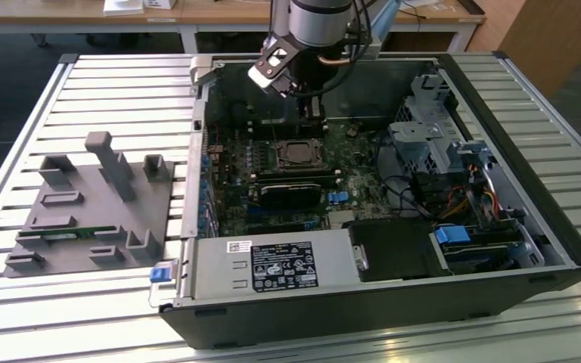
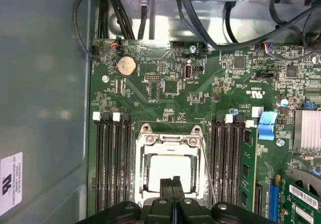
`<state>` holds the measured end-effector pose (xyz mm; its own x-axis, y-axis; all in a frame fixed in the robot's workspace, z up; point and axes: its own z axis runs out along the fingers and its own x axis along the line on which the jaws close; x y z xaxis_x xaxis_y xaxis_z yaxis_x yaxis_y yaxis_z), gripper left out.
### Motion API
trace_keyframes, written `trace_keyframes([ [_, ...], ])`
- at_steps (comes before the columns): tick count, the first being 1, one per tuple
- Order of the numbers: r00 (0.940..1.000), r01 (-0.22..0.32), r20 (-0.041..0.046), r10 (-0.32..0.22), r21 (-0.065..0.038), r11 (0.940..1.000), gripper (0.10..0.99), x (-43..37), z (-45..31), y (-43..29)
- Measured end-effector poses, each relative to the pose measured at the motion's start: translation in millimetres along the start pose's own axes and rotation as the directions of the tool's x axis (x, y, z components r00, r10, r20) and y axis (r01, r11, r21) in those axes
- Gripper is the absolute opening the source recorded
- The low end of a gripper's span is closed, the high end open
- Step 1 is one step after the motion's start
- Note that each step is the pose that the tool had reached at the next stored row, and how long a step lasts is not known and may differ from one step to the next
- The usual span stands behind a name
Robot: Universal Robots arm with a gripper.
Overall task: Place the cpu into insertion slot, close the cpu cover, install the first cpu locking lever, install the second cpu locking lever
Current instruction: 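Install the first cpu locking lever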
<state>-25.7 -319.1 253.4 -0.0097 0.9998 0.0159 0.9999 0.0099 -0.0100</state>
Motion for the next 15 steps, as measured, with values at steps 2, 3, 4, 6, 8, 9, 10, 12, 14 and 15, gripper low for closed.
trace_keyframes([
  [2, 1.0, 0.007, -0.0002, -0.007, 0.0, 1.0, 0.106, 0.0, 0.0, 0.0],
  [3, 0.9998, 0.02, 0.0, -0.02, 0.0, 0.9998, 0.106, 0.0, 0.0, 0.0],
  [4, 0.9992, 0.04, 0.0003, -0.04, 0.001, 0.9992, 0.106, 0.0, -0.1, 0.0],
  [6, 0.9971, 0.075, 0.0007, -0.075, 0.001, 0.9971, 0.106, 0.0, -0.1, 0.0],
  [8, 0.9938, 0.111, 0.0011, -0.111, 0.002, 0.9938, 0.106, 0.0, -0.1, 0.0],
  [9, 0.9916, 0.129, 0.0012, -0.129, 0.002, 0.9916, 0.106, 0.0, -0.1, 0.0],
  [10, 0.9895, 0.145, 0.0013, -0.145, 0.002, 0.9895, 0.106, 0.0, -0.1, 0.0],
  [12, 0.9844, 0.176, 0.0015, -0.176, 0.003, 0.9844, 0.106, 0.0, -0.1, 0.0],
  [14, 0.9789, 0.204, 0.0017, -0.204, 0.003, 0.9789, 0.106, 0.0, -0.1, 0.0],
  [15, 0.9761, 0.217, 0.0018, -0.217, 0.004, 0.9761, 0.106, 0.0, -0.1, 0.0],
])
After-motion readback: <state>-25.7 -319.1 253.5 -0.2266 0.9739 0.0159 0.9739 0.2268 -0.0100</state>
